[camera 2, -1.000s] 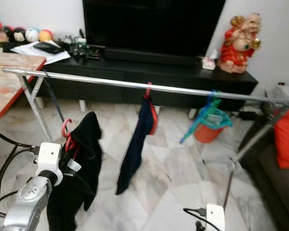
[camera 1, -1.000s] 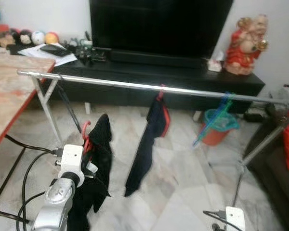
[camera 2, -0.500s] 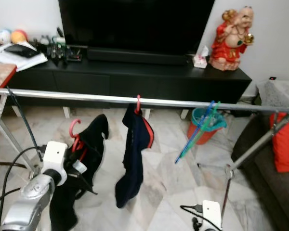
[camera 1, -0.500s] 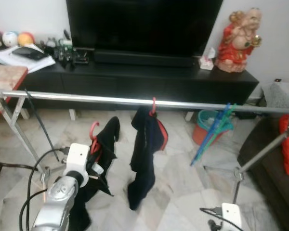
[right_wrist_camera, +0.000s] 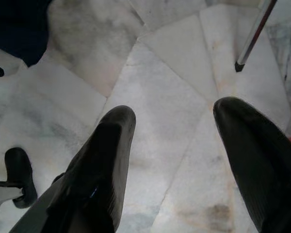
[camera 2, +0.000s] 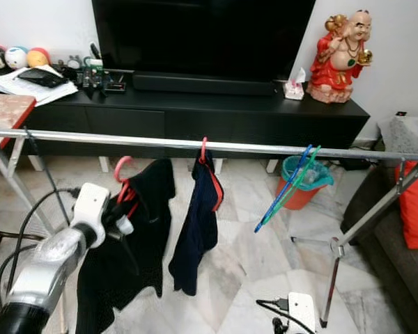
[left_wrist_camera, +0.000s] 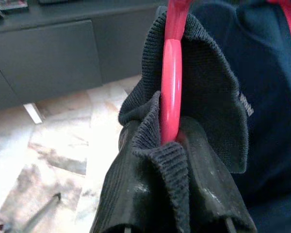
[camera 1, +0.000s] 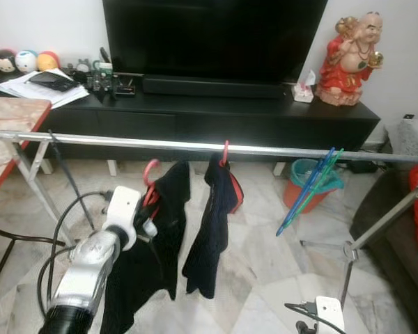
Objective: Hang hanger
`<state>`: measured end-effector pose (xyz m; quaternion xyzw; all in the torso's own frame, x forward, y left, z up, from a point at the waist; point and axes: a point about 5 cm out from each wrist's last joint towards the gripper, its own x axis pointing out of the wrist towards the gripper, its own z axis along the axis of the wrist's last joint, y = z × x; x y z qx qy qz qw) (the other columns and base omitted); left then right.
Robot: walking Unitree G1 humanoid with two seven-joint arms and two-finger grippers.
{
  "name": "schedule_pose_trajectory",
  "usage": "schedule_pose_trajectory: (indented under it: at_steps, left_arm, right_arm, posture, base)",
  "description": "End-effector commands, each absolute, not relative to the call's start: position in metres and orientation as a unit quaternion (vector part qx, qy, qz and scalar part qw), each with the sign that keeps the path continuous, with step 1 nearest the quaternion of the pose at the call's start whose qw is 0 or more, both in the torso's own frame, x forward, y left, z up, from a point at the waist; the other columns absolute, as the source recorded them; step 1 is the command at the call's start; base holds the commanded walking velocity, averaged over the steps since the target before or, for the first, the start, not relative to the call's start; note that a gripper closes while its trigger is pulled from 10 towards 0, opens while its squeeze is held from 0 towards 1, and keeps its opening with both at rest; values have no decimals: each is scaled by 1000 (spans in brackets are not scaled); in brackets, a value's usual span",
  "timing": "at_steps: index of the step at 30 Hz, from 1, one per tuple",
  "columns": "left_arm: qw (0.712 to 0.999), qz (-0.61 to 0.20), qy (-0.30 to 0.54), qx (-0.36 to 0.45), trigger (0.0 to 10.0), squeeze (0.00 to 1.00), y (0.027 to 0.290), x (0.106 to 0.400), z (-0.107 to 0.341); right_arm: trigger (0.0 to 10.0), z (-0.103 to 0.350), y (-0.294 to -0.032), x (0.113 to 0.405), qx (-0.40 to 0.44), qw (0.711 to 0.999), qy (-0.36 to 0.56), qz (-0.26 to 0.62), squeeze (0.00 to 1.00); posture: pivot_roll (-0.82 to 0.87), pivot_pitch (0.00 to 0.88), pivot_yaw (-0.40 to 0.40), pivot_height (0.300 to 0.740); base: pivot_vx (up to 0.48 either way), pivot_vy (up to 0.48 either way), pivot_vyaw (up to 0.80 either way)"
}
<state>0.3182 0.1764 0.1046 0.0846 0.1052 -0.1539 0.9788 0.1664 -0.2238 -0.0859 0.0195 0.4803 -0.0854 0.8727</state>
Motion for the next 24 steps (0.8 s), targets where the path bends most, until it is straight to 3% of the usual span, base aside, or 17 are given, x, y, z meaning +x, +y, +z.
schedule_pose_trajectory:
  at_steps: [1,9,24]
  left_arm:
    - [979,-158,94,92,10000,0,168,329,112]
    - [986,-117,93,79,10000,0,161,356,113]
    - [992,-98,36,67,10000,0,151,369,121]
  right_arm:
    - [10000,-84,-229,167,14,873,479,-90,0]
    - [10000,-83,-230,169,16,876,471,-101,0]
    - [10000,-84,-231,166,12,875,471,-108,0]
  posture:
    - [83,0,-124,740]
    - [54,0,-114,740]
    - [42,0,-107,740]
  base:
    - [0,0,0]
    - [0,0,0]
    - [0,0,0]
